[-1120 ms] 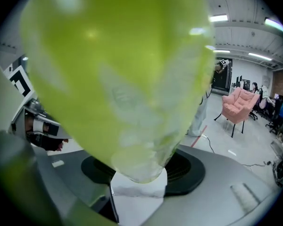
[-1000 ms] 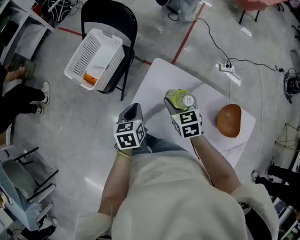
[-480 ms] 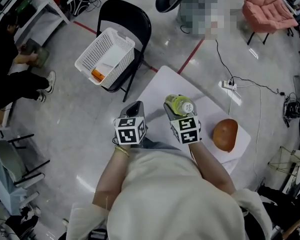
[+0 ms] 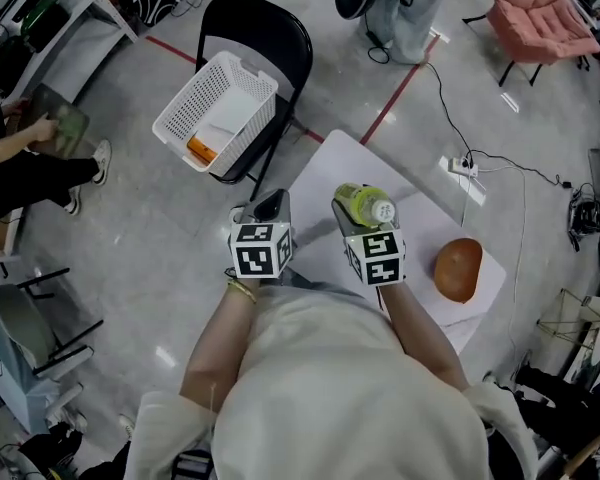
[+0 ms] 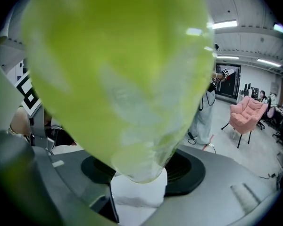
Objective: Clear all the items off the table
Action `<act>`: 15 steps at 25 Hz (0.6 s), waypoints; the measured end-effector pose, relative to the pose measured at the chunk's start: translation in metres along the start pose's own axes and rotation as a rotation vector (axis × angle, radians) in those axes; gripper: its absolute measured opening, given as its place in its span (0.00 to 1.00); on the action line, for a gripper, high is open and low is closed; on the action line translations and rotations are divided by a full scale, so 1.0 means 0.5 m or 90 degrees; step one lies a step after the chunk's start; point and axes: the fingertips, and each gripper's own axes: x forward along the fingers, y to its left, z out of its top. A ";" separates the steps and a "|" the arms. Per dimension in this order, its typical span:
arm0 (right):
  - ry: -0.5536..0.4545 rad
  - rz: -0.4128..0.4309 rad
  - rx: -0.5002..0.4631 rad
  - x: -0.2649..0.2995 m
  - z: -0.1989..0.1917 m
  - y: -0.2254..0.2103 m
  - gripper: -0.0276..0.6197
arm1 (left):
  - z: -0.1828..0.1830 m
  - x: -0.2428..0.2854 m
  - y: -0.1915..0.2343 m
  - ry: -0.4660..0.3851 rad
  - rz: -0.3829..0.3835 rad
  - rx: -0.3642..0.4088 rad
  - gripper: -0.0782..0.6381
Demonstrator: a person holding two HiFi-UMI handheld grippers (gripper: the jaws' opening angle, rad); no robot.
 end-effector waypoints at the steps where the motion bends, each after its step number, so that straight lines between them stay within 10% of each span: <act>1: 0.002 -0.004 0.004 0.008 0.004 0.002 0.47 | 0.005 0.005 0.007 0.003 -0.006 0.002 0.12; 15: 0.025 -0.058 0.053 0.134 0.106 0.046 0.47 | 0.106 0.078 0.178 0.044 -0.047 0.022 0.12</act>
